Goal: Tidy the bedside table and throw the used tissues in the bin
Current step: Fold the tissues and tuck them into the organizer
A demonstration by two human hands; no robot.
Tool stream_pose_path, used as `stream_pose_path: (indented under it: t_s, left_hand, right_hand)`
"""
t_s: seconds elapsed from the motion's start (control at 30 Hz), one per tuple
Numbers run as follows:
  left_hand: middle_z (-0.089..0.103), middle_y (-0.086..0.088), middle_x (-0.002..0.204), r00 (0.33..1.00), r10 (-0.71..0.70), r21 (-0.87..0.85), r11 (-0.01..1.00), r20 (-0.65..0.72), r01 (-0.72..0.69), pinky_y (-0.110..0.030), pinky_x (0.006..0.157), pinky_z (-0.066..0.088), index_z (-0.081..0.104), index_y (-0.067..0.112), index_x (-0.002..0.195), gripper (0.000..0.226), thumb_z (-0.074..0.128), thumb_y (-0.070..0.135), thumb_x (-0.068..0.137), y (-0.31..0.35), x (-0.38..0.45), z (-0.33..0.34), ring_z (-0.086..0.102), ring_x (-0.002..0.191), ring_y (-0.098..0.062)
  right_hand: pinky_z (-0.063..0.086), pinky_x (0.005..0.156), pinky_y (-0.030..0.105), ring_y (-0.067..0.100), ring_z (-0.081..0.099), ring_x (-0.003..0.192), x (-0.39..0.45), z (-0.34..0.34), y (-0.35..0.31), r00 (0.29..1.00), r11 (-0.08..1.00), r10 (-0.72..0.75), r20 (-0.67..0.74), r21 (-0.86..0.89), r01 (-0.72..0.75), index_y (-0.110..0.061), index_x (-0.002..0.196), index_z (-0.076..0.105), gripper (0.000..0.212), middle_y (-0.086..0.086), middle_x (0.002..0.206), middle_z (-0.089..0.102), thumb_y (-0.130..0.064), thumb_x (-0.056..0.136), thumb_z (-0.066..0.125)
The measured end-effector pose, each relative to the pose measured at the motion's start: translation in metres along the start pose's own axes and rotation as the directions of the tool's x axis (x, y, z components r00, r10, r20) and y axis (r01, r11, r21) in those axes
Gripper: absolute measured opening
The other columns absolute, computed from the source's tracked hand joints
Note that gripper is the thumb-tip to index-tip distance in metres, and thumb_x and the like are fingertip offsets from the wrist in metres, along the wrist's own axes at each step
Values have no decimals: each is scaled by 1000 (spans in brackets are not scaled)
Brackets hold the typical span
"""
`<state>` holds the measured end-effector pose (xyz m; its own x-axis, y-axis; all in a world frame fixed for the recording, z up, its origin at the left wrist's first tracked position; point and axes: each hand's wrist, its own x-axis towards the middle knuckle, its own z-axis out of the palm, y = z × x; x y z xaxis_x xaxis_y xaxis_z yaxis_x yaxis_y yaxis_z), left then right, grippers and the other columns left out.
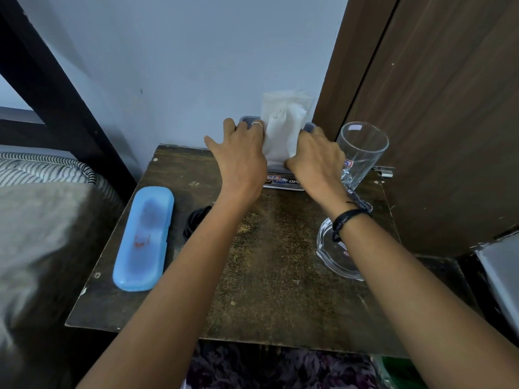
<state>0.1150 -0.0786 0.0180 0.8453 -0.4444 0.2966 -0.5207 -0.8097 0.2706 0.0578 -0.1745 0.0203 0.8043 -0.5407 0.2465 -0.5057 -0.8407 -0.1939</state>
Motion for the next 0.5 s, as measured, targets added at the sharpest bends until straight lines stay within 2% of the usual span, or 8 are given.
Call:
stream_pose_path:
  t_s: [0.07, 0.17, 0.23, 0.33, 0.43, 0.5]
  left_hand:
    - [60, -7, 103, 999, -8, -125, 992, 45, 14, -61, 101, 29, 52, 14, 89, 9, 59, 16, 85, -5, -3, -4, 39, 118, -29]
    - [61, -5, 100, 996, -21, -301, 952, 85, 45, -62, 100, 29, 52, 16, 77, 22, 53, 31, 92, -11, -11, -6, 36, 123, -26]
    - [63, -6, 103, 998, -20, -294, 955, 51, 34, -60, 99, 31, 59, 14, 83, 23, 48, 30, 95, -11, -15, -4, 36, 125, -25]
    - [64, -7, 103, 999, -33, -235, 971, 22, 37, -55, 96, 35, 60, 12, 84, 16, 50, 22, 93, -6, -13, -2, 38, 121, -27]
    - [61, -8, 111, 998, -46, -224, 973, 52, 56, -56, 96, 36, 61, 11, 93, 12, 52, 19, 91, -5, -12, -2, 37, 122, -28]
    - [55, -10, 121, 997, -39, -250, 967, 66, 55, -57, 97, 36, 58, 12, 110, 22, 54, 20, 90, -6, -18, -3, 36, 124, -29]
  right_hand:
    - [35, 67, 31, 38, 60, 99, 1, -1, 3, 999, 998, -7, 42, 66, 4, -11, 116, 59, 36, 11, 131, 51, -22, 82, 62]
    - [43, 61, 31, 29, 62, 89, 2, -4, 6, 997, 962, 40, 62, 266, -55, -6, 102, 66, 31, 10, 106, 64, -31, 84, 61]
    - [52, 63, 38, 28, 64, 81, 0, -4, 7, 997, 942, 57, 49, 329, -71, -4, 93, 68, 28, 11, 94, 69, -29, 86, 60]
    - [51, 63, 36, 28, 63, 79, -2, -5, 6, 997, 949, 66, 48, 307, -78, -3, 84, 68, 26, 12, 88, 68, -28, 86, 61]
    - [44, 58, 30, 27, 63, 81, -3, -9, 5, 995, 951, 57, 81, 300, -79, -3, 89, 68, 26, 13, 93, 68, -28, 86, 62]
    - [39, 56, 27, 27, 63, 84, -7, -14, 4, 995, 942, 49, 85, 328, -75, -4, 99, 66, 26, 12, 98, 68, -26, 86, 63]
